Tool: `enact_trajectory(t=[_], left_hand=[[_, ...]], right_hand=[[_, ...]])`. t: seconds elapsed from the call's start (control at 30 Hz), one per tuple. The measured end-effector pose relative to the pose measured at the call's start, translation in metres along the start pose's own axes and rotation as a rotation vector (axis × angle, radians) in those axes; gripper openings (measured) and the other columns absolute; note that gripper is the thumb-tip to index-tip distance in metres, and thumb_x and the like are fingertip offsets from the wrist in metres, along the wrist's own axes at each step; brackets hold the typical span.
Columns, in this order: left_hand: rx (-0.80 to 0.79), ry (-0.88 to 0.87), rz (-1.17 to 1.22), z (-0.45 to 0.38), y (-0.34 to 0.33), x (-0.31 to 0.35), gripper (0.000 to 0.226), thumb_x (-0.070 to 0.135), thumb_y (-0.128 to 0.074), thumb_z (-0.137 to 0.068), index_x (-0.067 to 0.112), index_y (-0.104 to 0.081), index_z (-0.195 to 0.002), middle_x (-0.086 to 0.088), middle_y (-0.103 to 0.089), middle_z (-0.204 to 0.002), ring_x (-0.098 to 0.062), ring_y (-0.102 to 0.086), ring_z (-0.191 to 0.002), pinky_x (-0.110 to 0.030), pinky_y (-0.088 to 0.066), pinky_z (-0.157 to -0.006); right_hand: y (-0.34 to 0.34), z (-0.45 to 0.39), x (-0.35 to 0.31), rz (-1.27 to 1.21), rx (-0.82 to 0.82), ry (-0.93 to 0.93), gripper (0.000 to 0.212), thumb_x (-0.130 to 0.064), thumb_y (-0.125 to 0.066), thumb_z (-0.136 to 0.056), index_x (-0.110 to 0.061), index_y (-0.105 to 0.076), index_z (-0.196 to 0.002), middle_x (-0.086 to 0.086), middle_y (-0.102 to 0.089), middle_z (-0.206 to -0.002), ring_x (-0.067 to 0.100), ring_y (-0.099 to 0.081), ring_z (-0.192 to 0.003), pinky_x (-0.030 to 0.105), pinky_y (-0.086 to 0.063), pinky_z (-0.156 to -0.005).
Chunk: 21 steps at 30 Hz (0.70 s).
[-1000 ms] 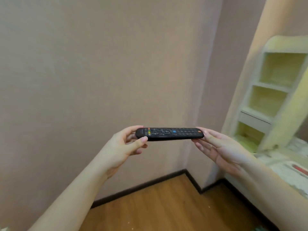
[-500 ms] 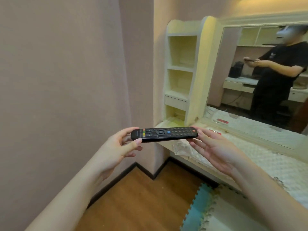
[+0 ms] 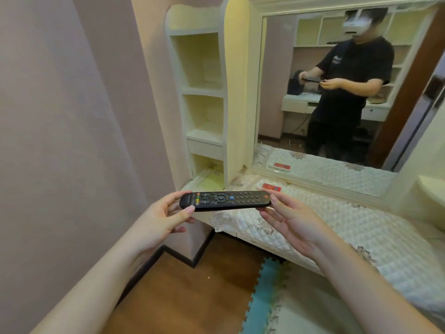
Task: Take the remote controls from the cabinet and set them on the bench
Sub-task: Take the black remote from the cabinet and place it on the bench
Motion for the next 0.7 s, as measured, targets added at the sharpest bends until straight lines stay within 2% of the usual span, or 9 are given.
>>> enact_trajectory(t=[0.13, 0.33, 0.6, 0.7], left_hand=[[-0.074, -0.003, 0.000, -0.047, -0.008, -0.011, 0.034, 0.017, -0.061, -0.093, 0.026, -0.058, -0.125, 0.006, -0.071, -0.114, -0.009, -0.070, -0.084, -0.025, -0.052, -0.073], [-0.208, -0.003, 0.021, -0.114, -0.002, -0.031, 0.034, 0.013, -0.062, -0.092, 0.024, -0.058, -0.124, -0.001, -0.072, -0.111, -0.010, -0.069, -0.081, -0.021, -0.053, -0.067], [-0.367, 0.014, 0.034, -0.195, 0.008, -0.054, 0.039, 0.015, -0.065, -0.089, 0.025, -0.056, -0.127, 0.002, -0.072, -0.112, -0.008, -0.071, -0.084, -0.018, -0.052, -0.065], [-0.429, 0.003, 0.018, -0.220, -0.006, -0.062, 0.043, 0.010, -0.064, -0.090, 0.028, -0.054, -0.128, 0.001, -0.071, -0.114, -0.012, -0.071, -0.091, -0.025, -0.053, -0.073]], right_hand=[[0.020, -0.030, 0.004, 0.016, 0.064, 0.014, 0.027, -0.011, -0.049, -0.096, -0.009, -0.061, -0.121, 0.009, -0.071, -0.111, 0.017, -0.069, -0.100, 0.026, -0.056, -0.087], [0.026, -0.074, 0.015, -0.004, 0.161, 0.033, 0.029, -0.010, -0.051, -0.094, -0.007, -0.061, -0.122, 0.012, -0.070, -0.114, 0.020, -0.069, -0.101, 0.027, -0.055, -0.088], [0.025, -0.115, 0.035, -0.051, 0.331, 0.055, 0.025, -0.007, -0.049, -0.096, -0.008, -0.061, -0.118, 0.013, -0.065, -0.115, 0.018, -0.069, -0.093, 0.021, -0.057, -0.075], [0.038, -0.122, 0.039, -0.039, 0.401, 0.065, 0.023, -0.005, -0.050, -0.095, -0.009, -0.062, -0.114, 0.015, -0.065, -0.114, 0.016, -0.070, -0.089, 0.020, -0.057, -0.072]])
Point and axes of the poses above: each hand's wrist, its own z-axis away from the middle knuckle, its own y-axis out of the back of the hand, x = y × z, the point moved 9 cm from there along -z, towards the middle knuckle
